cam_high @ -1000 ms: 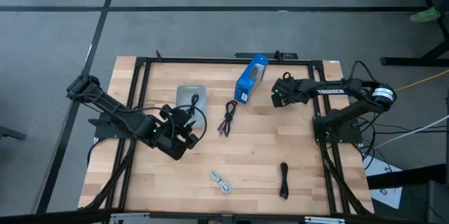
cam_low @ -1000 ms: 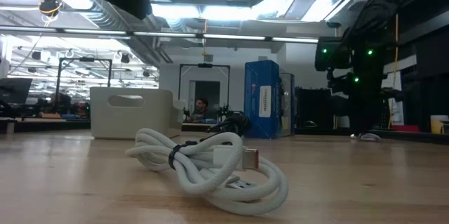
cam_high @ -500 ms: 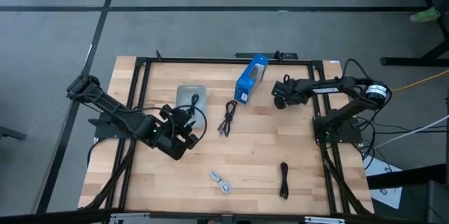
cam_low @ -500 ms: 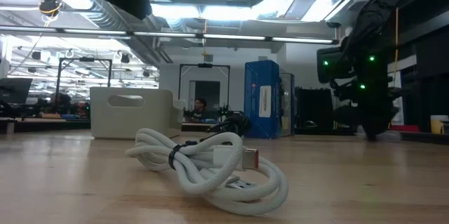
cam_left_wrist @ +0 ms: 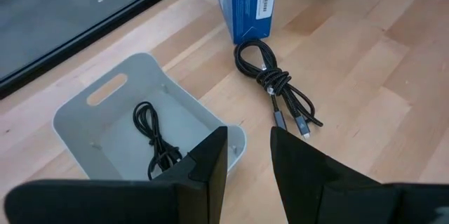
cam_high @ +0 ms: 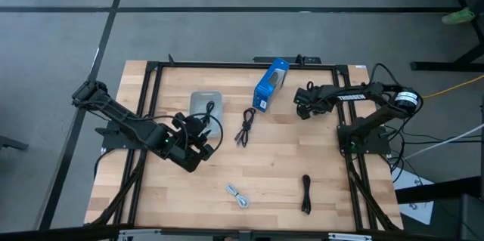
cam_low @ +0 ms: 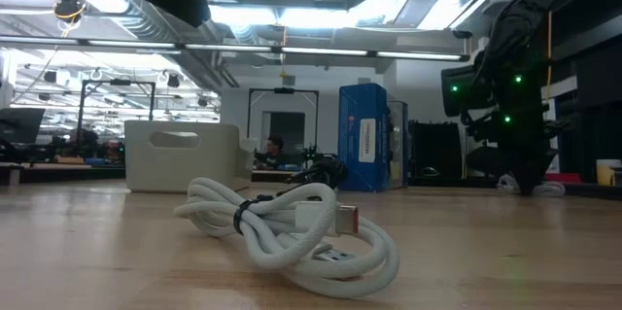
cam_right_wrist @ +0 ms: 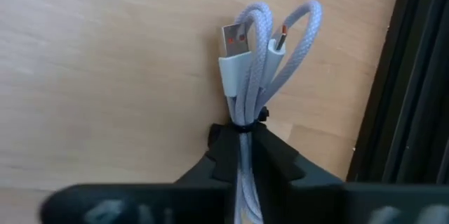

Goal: Pick and place USB-C Cables
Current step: Put the purple charger cable into the white bin

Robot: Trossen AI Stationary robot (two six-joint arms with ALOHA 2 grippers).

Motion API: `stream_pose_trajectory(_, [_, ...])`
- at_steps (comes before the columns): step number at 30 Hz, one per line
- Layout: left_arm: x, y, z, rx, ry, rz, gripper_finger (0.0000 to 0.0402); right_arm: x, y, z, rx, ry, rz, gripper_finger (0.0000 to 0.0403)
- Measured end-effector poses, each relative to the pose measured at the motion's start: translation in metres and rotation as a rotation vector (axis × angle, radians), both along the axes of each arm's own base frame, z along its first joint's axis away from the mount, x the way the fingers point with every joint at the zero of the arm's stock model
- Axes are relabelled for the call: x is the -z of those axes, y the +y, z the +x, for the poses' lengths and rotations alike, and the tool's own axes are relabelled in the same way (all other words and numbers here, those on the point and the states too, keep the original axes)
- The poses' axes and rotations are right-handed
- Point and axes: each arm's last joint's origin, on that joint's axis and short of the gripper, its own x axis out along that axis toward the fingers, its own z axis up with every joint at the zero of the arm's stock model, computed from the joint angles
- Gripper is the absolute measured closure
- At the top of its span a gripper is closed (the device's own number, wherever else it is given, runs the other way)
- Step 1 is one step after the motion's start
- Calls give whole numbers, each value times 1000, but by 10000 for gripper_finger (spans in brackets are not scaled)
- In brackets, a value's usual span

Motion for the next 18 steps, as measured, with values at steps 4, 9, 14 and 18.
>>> stream_pose_trajectory(4, [0, 0, 0, 0, 0, 0, 298, 0, 0, 0, -37, 12, 10, 388])
stream_pose_trajectory(9, [0, 0, 0, 0, 1, 1, 298, -8, 4, 3, -92, 48, 42, 388])
stream_pose_trajectory(14, [0, 0, 0, -3, -1, 8, 298, -34, 12, 11, -154, 52, 20, 390])
stream_pose_trajectory(18, [0, 1, 0, -10, -6, 23, 298, -56, 24, 21, -224, -46, -26, 390])
